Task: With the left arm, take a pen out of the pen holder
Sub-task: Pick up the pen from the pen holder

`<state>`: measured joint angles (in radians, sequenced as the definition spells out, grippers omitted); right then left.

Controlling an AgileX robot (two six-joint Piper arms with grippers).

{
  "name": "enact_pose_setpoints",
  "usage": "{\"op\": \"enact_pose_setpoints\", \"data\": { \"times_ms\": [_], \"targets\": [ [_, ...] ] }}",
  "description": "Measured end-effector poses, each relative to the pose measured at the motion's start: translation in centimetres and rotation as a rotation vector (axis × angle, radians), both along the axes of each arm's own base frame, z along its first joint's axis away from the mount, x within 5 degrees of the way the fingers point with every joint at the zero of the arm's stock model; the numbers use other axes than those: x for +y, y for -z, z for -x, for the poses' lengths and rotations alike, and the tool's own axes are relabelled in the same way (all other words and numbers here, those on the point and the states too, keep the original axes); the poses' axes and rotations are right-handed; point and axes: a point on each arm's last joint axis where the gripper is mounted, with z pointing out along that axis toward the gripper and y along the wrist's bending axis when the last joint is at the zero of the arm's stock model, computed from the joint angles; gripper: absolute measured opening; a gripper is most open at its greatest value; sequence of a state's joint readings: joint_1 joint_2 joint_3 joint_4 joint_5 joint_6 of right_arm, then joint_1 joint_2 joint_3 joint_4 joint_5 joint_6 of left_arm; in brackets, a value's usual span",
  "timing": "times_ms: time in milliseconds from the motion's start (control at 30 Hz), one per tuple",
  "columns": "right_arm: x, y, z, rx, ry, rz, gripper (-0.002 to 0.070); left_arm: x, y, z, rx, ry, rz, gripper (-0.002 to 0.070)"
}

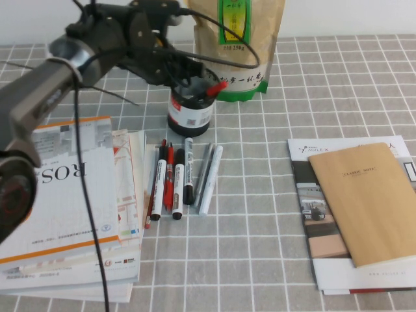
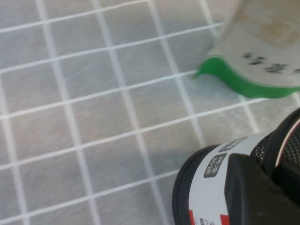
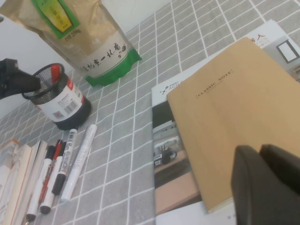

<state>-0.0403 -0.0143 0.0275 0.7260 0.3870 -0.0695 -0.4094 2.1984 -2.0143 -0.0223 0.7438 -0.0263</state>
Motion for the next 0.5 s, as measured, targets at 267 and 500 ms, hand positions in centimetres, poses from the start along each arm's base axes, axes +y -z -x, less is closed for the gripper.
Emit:
{"op": "enact_pose_setpoints", "data": {
  "times_ms": [267, 500],
  "targets": [
    [0.0, 0.0, 0.0, 0.0, 0.0, 0.0, -0.0013, 3.7, 1.3, 0.0, 0.007, -0.127, 0.055, 0.0027],
    [0.0, 0.0, 0.0, 0.0, 0.0, 0.0, -0.0013, 5.1, 2.6, 0.4, 0.007, -0.199, 0.131, 0.0027]
  ]
}}
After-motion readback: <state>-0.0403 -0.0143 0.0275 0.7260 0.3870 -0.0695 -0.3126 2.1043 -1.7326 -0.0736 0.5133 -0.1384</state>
